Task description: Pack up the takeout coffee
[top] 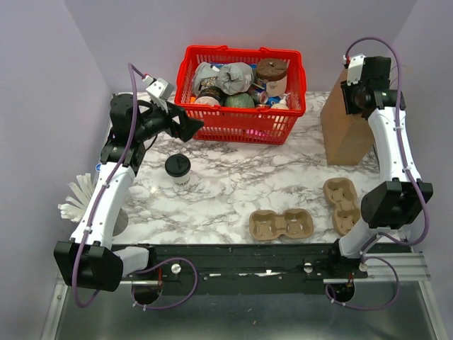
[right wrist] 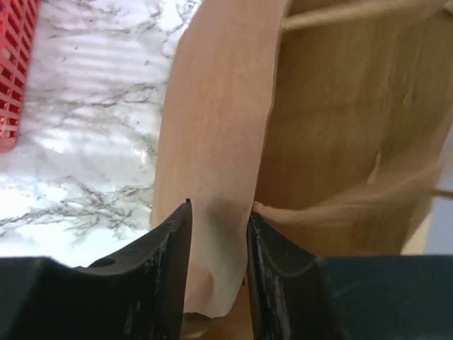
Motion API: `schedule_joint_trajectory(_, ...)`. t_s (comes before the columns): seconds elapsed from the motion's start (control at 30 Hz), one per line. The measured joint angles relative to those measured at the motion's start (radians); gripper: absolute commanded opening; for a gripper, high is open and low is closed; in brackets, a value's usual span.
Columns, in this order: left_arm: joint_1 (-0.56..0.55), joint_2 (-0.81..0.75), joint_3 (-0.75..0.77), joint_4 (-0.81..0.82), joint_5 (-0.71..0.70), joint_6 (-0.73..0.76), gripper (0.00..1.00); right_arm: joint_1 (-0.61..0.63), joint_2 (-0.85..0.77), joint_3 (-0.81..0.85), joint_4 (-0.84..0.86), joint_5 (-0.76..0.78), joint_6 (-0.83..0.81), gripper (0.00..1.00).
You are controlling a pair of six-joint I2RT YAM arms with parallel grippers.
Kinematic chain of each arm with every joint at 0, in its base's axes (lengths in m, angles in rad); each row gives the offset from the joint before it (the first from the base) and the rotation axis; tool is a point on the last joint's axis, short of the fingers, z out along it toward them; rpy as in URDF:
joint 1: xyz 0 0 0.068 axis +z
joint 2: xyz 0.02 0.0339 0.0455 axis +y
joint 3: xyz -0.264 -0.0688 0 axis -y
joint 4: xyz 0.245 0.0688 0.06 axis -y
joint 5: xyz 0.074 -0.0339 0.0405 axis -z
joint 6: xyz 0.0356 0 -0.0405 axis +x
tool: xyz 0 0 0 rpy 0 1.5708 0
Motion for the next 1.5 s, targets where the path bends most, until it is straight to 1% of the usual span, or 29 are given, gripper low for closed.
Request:
schedule_joint_trajectory(0.07, 0.0, 0.0, -0.001, 0.0, 0.0, -0.001, 0.98, 0.0, -0.004, -0.006, -0.008, -0.016, 0.003, 0.24)
schedule_joint_trajectory(0.17, 0.0, 0.0, -0.002, 0.003, 0.0, -0.008, 0.98, 0.0, -0.023, -0.015, -0.013, -0.05, 0.008, 0.03)
schedule_joint_trajectory(0.2, 0.0, 0.0, -0.002, 0.007, 0.0, -0.012, 0.98, 0.0, -0.032, -0.018, -0.015, -0.06, 0.009, 0.01)
schedule_joint_trajectory(0.43, -0.003, 0.002, -0.004, 0.023, 0.002, -0.028, 0.98, 0.0, -0.087, -0.035, -0.036, -0.07, -0.009, 0.0)
schedule_joint_trajectory(0.6, -0.015, 0.01, -0.004, 0.023, 0.006, -0.028, 0.98, 0.0, -0.175, -0.013, -0.058, -0.08, -0.03, 0.01)
schedule_joint_trajectory(0.73, -0.02, 0.027, -0.001, 0.022, 0.01, -0.027, 0.98, 0.0, -0.29, 0.019, -0.051, -0.151, -0.053, 0.01)
schedule_joint_trajectory(0.9, -0.021, 0.067, 0.025, 0.018, 0.01, -0.026, 0.98, 0.012, -0.468, 0.018, -0.025, -0.31, -0.122, 0.0)
schedule_joint_trajectory(1.0, -0.021, 0.088, 0.051, 0.014, 0.01, -0.026, 0.98, 0.071, -0.541, 0.015, -0.022, -0.406, -0.181, 0.0)
schedule_joint_trajectory(1.13, -0.021, 0.1, 0.082, 0.008, 0.009, -0.018, 0.98, 0.219, -0.586, 0.014, -0.036, -0.527, -0.266, 0.01)
schedule_joint_trajectory(1.2, -0.021, 0.101, 0.093, 0.006, 0.009, -0.01, 0.98, 0.299, -0.59, 0.016, -0.054, -0.585, -0.297, 0.01)
schedule_joint_trajectory(1.3, -0.021, 0.101, 0.106, -0.008, 0.005, 0.013, 0.98, 0.378, -0.576, 0.041, -0.096, -0.65, -0.33, 0.0)
schedule_joint_trajectory(1.4, -0.021, 0.1, 0.11, -0.039, -0.003, 0.045, 0.98, 0.439, -0.546, 0.068, -0.143, -0.694, -0.385, 0.01)
schedule_joint_trajectory(1.5, -0.021, 0.099, 0.111, -0.065, -0.02, 0.075, 0.98, 0.473, -0.539, 0.043, -0.19, -0.713, -0.458, 0.01)
